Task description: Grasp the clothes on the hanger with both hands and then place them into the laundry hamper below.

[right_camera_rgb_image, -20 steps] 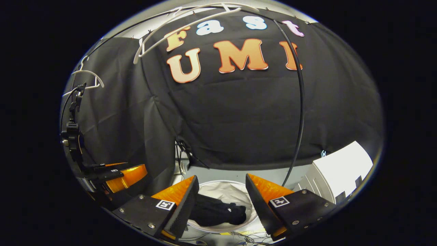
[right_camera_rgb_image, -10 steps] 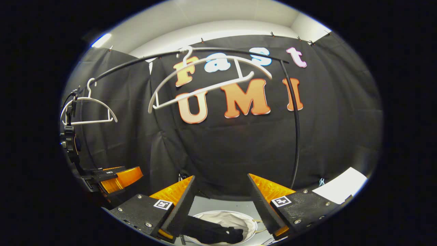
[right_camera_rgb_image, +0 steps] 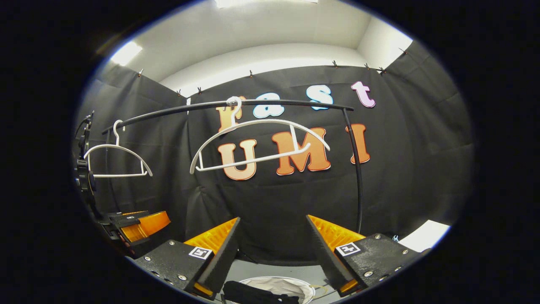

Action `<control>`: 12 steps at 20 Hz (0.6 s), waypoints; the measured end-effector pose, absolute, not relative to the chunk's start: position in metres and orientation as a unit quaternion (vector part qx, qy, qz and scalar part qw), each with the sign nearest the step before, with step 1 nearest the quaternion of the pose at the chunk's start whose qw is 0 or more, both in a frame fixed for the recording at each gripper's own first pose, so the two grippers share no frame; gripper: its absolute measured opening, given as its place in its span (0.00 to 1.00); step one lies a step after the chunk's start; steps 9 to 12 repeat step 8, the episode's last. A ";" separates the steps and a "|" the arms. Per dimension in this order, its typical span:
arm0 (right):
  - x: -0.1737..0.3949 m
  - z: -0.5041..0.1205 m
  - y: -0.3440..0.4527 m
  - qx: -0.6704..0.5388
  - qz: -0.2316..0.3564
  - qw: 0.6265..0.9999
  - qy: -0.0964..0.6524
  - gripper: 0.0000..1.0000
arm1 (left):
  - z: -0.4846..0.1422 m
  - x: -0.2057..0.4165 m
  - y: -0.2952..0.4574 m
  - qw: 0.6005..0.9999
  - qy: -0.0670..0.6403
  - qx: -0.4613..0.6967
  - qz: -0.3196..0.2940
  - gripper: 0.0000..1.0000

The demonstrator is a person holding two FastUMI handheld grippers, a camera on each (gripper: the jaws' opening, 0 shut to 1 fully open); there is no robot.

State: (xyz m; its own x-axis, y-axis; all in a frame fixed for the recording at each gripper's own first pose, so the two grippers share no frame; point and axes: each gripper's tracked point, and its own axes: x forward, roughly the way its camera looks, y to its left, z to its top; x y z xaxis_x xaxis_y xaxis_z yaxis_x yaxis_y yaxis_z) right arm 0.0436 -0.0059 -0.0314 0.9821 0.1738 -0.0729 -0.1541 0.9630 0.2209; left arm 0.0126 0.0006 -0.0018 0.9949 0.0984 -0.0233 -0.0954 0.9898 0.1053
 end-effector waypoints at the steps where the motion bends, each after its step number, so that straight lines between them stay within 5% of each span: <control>1: 0.042 -0.030 -0.006 0.107 0.083 0.990 0.044 0.91 | 0.002 0.012 0.001 0.997 0.009 0.054 0.048 0.94; 12: 0.039 -0.017 -0.013 0.100 0.079 0.991 0.033 0.91 | 0.019 0.011 0.002 0.997 -0.012 0.056 0.051 0.94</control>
